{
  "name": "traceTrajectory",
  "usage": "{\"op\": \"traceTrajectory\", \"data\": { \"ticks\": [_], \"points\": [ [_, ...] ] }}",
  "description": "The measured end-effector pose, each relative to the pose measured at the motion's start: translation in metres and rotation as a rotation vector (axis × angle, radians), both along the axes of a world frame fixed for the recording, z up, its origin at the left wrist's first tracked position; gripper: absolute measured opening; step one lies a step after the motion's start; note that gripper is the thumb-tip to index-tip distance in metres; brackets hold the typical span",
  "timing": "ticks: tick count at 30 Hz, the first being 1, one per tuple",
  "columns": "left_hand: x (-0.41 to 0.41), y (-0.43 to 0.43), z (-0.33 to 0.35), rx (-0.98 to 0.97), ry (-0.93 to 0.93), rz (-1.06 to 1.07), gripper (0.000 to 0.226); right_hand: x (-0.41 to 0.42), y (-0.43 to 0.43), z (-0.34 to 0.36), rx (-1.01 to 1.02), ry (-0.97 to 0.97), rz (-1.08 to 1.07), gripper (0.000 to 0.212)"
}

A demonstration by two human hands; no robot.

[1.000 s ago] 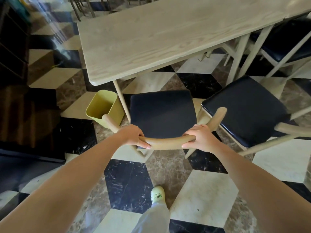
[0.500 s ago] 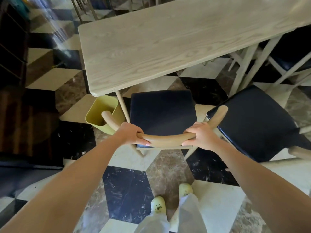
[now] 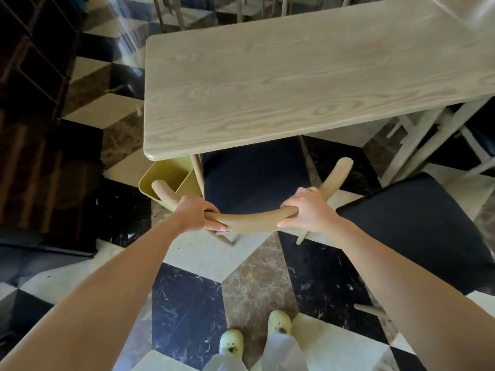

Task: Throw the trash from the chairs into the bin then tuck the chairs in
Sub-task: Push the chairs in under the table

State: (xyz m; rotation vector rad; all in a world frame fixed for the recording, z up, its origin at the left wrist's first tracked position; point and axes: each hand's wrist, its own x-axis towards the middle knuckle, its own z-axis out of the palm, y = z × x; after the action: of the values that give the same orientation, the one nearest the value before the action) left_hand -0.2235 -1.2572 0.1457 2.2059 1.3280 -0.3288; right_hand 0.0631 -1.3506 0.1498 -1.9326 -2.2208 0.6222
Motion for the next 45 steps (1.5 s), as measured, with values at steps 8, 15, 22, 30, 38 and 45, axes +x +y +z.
{"op": "traceTrajectory", "data": {
  "ticks": [8, 15, 22, 30, 38, 45],
  "points": [
    [0.019, 0.023, -0.008, -0.017, -0.051, 0.105, 0.049, 0.029, 0.047, -0.003, -0.007, -0.008, 0.052, 0.043],
    [0.031, 0.031, -0.011, -0.024, -0.074, 0.124, 0.051, 0.048, 0.061, -0.007, -0.009, 0.021, 0.075, 0.043],
    [0.042, 0.033, -0.010, -0.035, -0.025, 0.085, 0.059, 0.060, 0.062, -0.010, 0.011, 0.053, 0.090, 0.041],
    [0.054, 0.033, -0.003, -0.059, 0.072, -0.020, 0.059, 0.067, 0.053, -0.020, 0.005, 0.115, 0.057, 0.039],
    [0.054, 0.032, -0.003, -0.048, 0.111, -0.056, 0.075, 0.065, 0.046, -0.029, 0.046, 0.140, 0.054, 0.038],
    [0.054, 0.017, -0.007, 0.085, 0.091, 0.022, 0.051, 0.067, 0.043, -0.039, 0.134, 0.000, 0.117, 0.046]
  ]
}}
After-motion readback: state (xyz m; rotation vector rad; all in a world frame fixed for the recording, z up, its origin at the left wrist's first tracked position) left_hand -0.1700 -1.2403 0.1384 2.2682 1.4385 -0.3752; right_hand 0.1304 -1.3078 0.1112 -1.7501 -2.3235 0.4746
